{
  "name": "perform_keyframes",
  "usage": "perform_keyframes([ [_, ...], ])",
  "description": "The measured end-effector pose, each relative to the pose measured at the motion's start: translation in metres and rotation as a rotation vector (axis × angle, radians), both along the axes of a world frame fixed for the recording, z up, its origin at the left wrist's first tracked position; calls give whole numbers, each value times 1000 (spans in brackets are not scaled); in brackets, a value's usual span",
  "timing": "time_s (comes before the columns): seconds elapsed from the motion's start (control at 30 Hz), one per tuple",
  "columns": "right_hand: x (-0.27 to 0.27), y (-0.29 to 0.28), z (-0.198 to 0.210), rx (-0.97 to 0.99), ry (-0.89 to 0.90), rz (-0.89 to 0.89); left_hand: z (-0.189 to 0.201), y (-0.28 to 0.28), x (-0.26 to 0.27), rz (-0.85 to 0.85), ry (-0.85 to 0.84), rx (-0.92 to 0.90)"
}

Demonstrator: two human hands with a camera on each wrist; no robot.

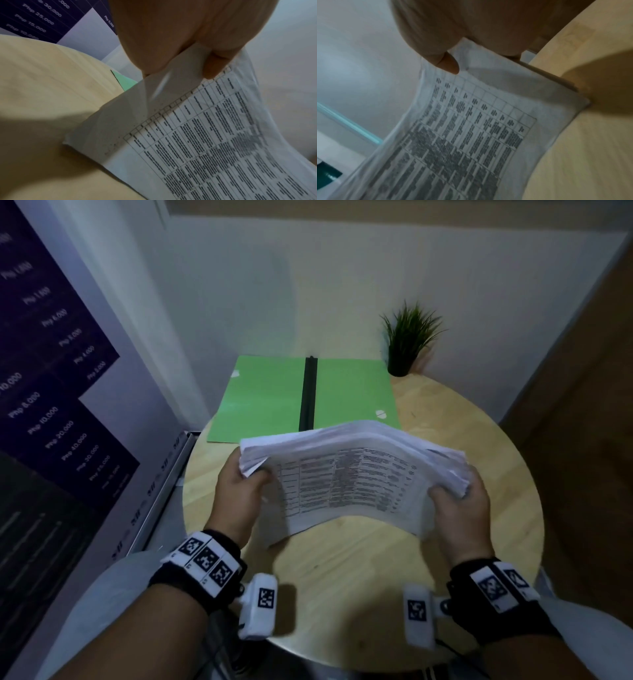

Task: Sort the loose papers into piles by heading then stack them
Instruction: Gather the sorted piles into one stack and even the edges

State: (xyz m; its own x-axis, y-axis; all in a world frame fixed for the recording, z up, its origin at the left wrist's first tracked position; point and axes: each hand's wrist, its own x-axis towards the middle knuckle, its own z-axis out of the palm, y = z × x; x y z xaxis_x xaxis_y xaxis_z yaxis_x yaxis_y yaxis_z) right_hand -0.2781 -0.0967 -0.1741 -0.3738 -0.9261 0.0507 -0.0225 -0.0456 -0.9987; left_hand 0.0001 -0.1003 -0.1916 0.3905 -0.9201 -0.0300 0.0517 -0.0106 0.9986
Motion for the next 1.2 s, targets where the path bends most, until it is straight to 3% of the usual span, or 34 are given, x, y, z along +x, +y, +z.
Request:
perform_keyframes([
  [0.1, -7, -1, 7, -15, -36, -20, 5, 1, 2, -22, 25, -47],
  [0.3, -8, -7, -2, 132, 71, -32, -11, -1, 9, -123, -97, 96],
  [0.37, -9, -7, 4, 81, 245, -108, -8, 1, 7, -104, -162, 52],
  [0.43, -8, -3, 18, -104, 570, -71, 8, 6, -1, -111, -247, -40],
  [0.5, 3, 7, 37, -220, 923, 110, 27, 13, -12, -171, -408, -192],
  [0.57, 22, 18, 56, -249, 1108, 274, 47, 21, -23, -227, -640, -376],
  [0.67, 39, 22, 65, -379, 1112, 388, 72, 34, -39, -227, -998, -506],
  [0.77, 31, 18, 65, -480, 1006, 368, 96, 42, -39, -167, -1052, -479],
  [0.83, 20, 17, 67, -481, 803, 384, 105, 39, -23, -82, -1028, -384],
  [0.9, 8, 14, 71, -497, 591, 377, 109, 34, -1, -57, -872, -267],
  [1.07, 1, 8, 72, -516, 436, 209, 86, 25, 1, -245, -66, -298],
  [1.1, 3, 8, 70, -520, 410, 187, 83, 26, -6, -259, -18, -331],
  [1.2, 12, 11, 67, -544, 284, 120, 88, 29, -25, -187, -127, -467],
])
